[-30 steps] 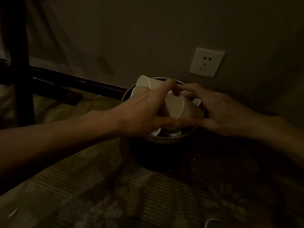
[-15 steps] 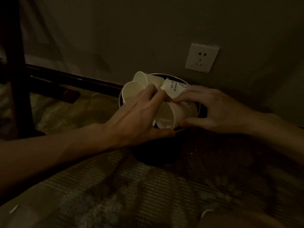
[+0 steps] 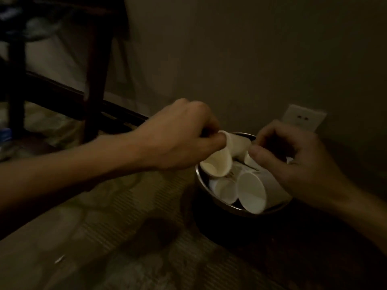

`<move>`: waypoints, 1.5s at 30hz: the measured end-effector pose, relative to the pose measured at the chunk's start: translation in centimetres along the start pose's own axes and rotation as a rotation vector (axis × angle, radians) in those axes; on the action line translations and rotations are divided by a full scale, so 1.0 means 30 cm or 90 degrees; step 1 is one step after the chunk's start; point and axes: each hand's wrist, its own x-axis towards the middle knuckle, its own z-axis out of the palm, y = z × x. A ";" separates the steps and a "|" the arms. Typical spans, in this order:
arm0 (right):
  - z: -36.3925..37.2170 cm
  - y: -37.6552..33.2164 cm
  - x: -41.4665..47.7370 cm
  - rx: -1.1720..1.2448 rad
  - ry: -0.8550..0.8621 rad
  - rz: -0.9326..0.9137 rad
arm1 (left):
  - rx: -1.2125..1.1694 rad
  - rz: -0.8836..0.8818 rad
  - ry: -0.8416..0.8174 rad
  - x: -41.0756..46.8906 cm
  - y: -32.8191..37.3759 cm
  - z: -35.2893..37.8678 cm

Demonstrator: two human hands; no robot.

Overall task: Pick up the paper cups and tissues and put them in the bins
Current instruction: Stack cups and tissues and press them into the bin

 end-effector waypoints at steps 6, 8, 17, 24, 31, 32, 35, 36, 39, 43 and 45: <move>0.217 -0.316 0.158 0.213 -0.243 -0.035 | -0.072 -0.131 0.020 -0.268 -0.063 -0.351; 0.273 -0.428 0.198 0.231 -0.325 -0.049 | -0.025 -0.171 0.000 -0.367 -0.055 -0.449; 0.291 -1.043 0.384 0.204 -0.537 -0.046 | -0.027 -0.503 0.194 -0.706 0.023 -1.031; 0.410 -1.425 0.538 0.061 -0.727 0.038 | -0.060 -0.764 0.236 -0.982 -0.071 -1.212; 0.798 -1.610 0.692 -0.078 -0.821 0.027 | -0.153 -0.992 0.222 -1.356 -0.395 -1.101; 0.856 -1.623 0.715 -0.093 -0.811 0.013 | -0.186 -1.014 0.219 -1.385 -0.437 -1.086; 1.009 -1.654 0.780 -0.109 -0.806 0.009 | -0.255 -1.047 0.230 -1.416 -0.564 -1.057; 1.055 -1.658 0.801 -0.117 -0.813 0.005 | -0.275 -1.049 0.254 -1.412 -0.608 -1.058; 1.184 -1.648 0.871 -0.121 -0.828 -0.007 | -0.338 -1.053 0.308 -1.377 -0.748 -1.078; 1.397 -1.616 1.020 -0.147 -0.848 0.006 | -0.481 -1.090 0.302 -1.333 -0.972 -1.107; 1.538 -1.577 1.107 -0.165 -0.857 -0.006 | -0.523 -1.126 0.285 -1.331 -1.108 -1.095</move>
